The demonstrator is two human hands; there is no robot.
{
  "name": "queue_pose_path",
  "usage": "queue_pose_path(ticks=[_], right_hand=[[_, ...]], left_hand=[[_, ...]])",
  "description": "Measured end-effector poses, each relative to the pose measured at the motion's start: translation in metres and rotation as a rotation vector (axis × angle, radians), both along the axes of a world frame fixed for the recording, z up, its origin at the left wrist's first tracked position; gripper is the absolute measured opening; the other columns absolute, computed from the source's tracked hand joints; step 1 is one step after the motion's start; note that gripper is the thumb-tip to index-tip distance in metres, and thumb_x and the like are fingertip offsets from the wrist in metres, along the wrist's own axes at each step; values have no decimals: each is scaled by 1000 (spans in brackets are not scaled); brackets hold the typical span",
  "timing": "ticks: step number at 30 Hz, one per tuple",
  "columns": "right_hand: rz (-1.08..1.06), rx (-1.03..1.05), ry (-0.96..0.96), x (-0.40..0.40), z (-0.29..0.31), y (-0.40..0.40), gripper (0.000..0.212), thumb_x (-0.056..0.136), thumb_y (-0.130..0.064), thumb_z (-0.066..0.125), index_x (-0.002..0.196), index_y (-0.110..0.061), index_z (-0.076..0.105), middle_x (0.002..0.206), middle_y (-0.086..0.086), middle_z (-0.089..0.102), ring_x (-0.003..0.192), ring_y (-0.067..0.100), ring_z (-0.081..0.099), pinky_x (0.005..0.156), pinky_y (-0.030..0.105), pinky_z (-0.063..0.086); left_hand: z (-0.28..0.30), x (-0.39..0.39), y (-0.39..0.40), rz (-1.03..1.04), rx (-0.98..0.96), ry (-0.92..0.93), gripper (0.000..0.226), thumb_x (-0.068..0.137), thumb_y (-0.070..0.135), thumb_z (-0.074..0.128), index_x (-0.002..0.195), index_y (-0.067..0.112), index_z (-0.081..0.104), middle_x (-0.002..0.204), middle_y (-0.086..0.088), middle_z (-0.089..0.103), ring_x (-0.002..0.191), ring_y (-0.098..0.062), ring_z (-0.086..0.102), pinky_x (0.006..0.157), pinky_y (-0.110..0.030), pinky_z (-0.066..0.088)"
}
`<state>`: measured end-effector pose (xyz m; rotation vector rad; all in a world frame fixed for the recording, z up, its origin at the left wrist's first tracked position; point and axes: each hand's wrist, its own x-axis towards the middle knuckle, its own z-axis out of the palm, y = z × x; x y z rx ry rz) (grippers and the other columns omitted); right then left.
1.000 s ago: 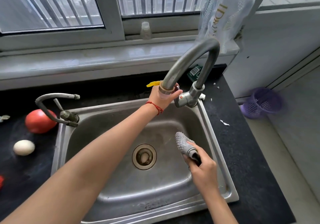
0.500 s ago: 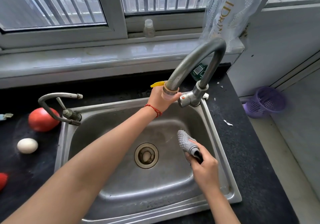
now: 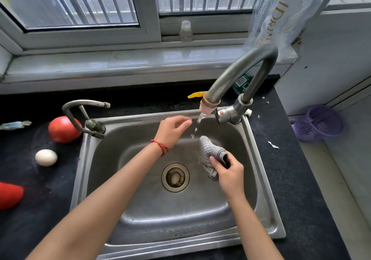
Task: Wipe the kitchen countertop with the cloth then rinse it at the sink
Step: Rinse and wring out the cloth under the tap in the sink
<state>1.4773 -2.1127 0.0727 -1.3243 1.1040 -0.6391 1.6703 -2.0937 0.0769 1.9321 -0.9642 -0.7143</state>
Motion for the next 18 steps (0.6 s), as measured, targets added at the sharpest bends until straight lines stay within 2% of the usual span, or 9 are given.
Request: queue_pose_path(ticks=[2, 3, 6, 8, 10, 12, 15, 18], right_hand=[[-54, 123, -98, 14, 2, -3, 24, 82, 2, 62, 82, -21, 66, 81, -2, 68, 81, 16, 62, 77, 25, 52], [-81, 185, -146, 21, 3, -3, 23, 82, 4, 61, 81, -19, 66, 80, 0, 68, 80, 17, 62, 77, 28, 52], [-159, 394, -274, 38, 4, -3, 18, 83, 4, 57, 82, -11, 66, 73, 2, 69, 70, 16, 65, 68, 29, 56], [-185, 488, -323, 44, 2, -2, 17, 84, 4, 56, 83, -10, 66, 69, 1, 70, 65, 16, 67, 63, 29, 57], [-181, 524, -337, 47, -3, -1, 17, 84, 4, 54, 85, -10, 64, 72, 4, 69, 67, 19, 66, 62, 31, 57], [-165, 527, -319, 49, -7, 1, 17, 84, 4, 54, 86, -10, 63, 78, 8, 66, 71, 23, 64, 65, 33, 55], [-131, 496, -306, 50, -12, 5, 18, 83, 6, 55, 89, -9, 62, 85, 10, 66, 77, 24, 63, 71, 35, 55], [-82, 393, -231, 48, -18, 8, 25, 78, 13, 58, 82, -12, 59, 79, 8, 63, 74, 22, 60, 67, 30, 54]], left_hand=[[-11, -3, 19, 25, 76, 101, 24, 89, 27, 54, 94, 11, 71, 90, -6, 73, 84, -16, 67, 83, -29, 54], [-15, -7, 26, 40, 102, 161, 24, 90, 29, 53, 91, 13, 71, 88, -6, 72, 84, -18, 67, 84, -34, 54], [-16, -22, 40, 127, 82, 414, 21, 92, 24, 51, 80, 17, 68, 80, -7, 69, 75, -18, 64, 78, -36, 55], [-15, -30, 46, 232, 52, 530, 17, 91, 18, 53, 85, 13, 67, 77, -1, 65, 73, -14, 61, 76, -32, 54], [-17, -34, 50, 313, 35, 567, 14, 87, 15, 58, 94, 7, 67, 78, 2, 64, 79, -16, 60, 82, -37, 53], [-19, -37, 54, 343, 48, 595, 13, 83, 15, 64, 94, 9, 67, 80, 1, 66, 81, -16, 60, 81, -38, 53], [-19, -41, 55, 361, 73, 577, 11, 77, 13, 71, 86, 10, 67, 80, -4, 67, 77, -16, 62, 81, -37, 53], [-19, -39, 52, 403, 64, 529, 12, 75, 9, 72, 70, 13, 62, 73, -4, 63, 75, -19, 59, 82, -37, 51]])
